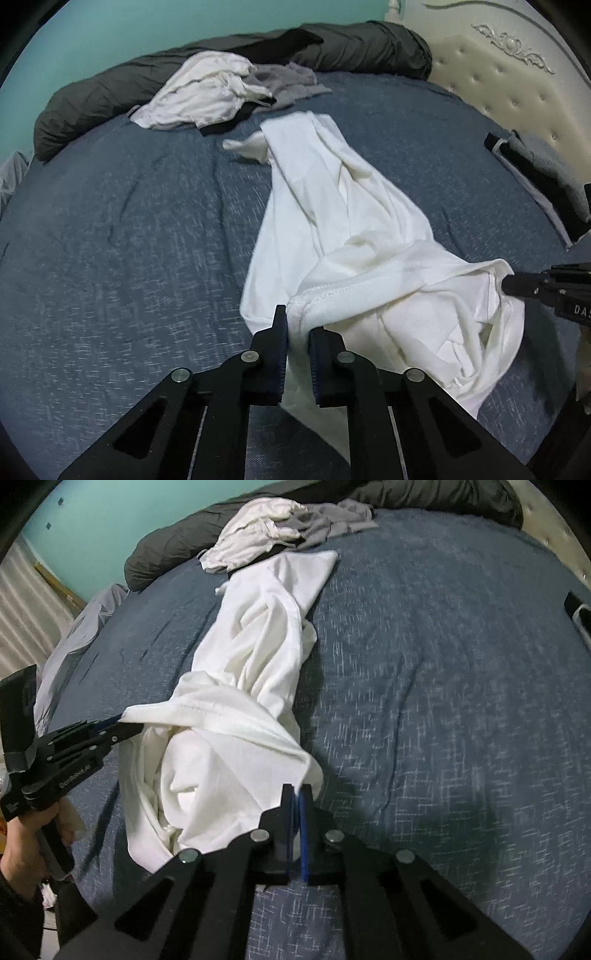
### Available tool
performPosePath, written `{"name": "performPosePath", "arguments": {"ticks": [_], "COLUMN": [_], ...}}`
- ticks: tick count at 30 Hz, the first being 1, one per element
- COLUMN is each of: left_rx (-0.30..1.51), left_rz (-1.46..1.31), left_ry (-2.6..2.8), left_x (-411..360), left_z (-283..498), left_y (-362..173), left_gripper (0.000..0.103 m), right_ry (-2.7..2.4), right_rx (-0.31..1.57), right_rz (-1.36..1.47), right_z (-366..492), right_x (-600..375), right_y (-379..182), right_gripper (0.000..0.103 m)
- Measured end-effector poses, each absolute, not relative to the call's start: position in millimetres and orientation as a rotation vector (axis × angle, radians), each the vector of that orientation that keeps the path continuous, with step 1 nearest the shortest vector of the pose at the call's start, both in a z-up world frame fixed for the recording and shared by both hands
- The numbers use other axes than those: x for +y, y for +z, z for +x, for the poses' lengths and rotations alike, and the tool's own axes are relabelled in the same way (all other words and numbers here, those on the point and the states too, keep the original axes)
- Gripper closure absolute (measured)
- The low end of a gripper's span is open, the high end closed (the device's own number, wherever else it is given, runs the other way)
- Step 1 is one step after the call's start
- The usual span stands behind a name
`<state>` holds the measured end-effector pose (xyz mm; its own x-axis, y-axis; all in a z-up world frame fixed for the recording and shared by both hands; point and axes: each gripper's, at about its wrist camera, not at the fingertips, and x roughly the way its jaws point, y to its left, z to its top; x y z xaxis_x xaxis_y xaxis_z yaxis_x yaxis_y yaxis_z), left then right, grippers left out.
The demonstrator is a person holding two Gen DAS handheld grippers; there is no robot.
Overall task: Fold clothes
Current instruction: 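Lift the white T-shirt off the bed with both tools, spreading the hem between them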
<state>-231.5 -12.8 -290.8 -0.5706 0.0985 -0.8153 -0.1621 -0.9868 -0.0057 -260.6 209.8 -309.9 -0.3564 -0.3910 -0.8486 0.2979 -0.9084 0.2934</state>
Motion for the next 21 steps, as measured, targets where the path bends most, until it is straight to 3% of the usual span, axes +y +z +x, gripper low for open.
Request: {"name": "performPosePath", "arguments": {"ticks": [11,21], "left_rx": [0.155,0.172], "left_rz": [-1.094,-0.798], "left_ry": [2.841,2.978], "left_x": [-28.6,-42.7], "left_z": [-191.0,-157.6], "left_y": [-157.7,2.4], "left_gripper": [0.095,0.096], "right_ry": [-2.438,-2.530], "right_rx": [-0.053,-0.012], "right_rz": [1.160,0.806], "right_z": [-241.4,-219.6], "right_x": [219.1,214.3], "right_y": [-197.3,-30.0], "right_gripper": [0.102,0.102]}}
